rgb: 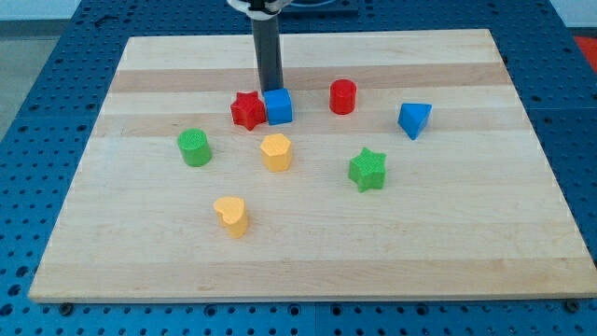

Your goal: Point your arm at the blue triangle

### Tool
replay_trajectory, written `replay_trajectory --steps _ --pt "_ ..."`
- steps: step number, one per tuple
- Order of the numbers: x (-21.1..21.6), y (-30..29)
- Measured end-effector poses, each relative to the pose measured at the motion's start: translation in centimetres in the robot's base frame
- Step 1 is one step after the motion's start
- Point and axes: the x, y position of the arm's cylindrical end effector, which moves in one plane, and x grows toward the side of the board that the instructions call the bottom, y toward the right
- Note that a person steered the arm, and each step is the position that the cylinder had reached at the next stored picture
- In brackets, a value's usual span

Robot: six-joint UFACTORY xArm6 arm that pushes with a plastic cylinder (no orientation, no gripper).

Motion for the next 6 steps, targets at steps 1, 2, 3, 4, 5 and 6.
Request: replay_trajectory --steps 1,2,3,4,5,6 --pt "-2.4 2.9" --pt "-2.7 7.9" --pt "-1.9 13.9" --pt "0.9 19.1" --pt "3.5 20.8" --pt "3.8 19.9"
